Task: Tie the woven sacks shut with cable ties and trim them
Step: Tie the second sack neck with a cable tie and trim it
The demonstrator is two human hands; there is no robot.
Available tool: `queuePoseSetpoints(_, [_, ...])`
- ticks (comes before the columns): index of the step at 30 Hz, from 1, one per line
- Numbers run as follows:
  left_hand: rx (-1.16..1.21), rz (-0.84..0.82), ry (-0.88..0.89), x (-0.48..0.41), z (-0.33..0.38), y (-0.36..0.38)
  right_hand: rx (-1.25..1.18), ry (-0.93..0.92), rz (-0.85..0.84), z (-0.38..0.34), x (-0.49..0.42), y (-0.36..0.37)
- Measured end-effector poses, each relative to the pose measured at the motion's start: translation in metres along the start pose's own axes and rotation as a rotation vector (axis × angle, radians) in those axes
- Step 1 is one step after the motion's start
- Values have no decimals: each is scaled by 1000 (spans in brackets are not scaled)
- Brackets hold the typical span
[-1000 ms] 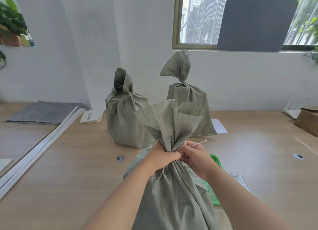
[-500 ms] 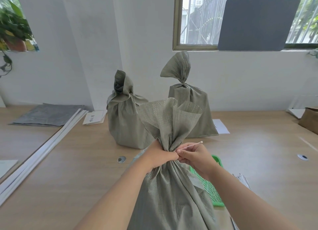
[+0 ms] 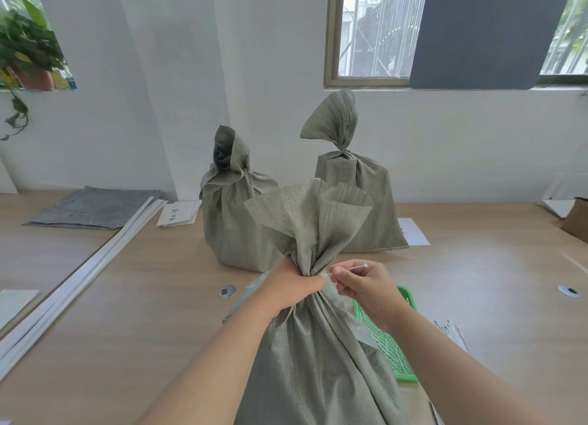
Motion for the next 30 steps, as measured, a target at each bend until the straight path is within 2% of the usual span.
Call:
queuePoseSetpoints(4, [-126,36,13,-3,6,0,-23,18,3,4,-3,9])
queuePoseSetpoints(7, [-439,101,-12,-4,14,-8,-26,19,-19,4,-2,11])
queuePoseSetpoints(9, [-568,117,27,-5,17,-11,-22,18,-17,4,-2,12])
queuePoseSetpoints(14, [-689,61,61,-5,21,-12,22,12,30,7,-3,15])
queuePoseSetpoints(18, [-833,79,129,-7,23,-14,69,17,32,9,-2,17])
queuePoseSetpoints(20, [-828,87,141,-8,23,-15,86,15,26,9,-1,17])
queuePoseSetpoints(24, [-650,56,64,-8,12,-17,196,-37,7,4,4,13])
queuePoseSetpoints(30, [-652,95,19,-6,7,-23,294,-145,50,0,13,6])
Point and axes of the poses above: each hand's wrist, its own x-axis away from the middle knuckle, its own y-axis out of the palm, z = x × y, the point moved 3 cm from there along -x, towards the middle knuckle, and after that the axes turned 7 degrees about -x, right-handed, at the moved point
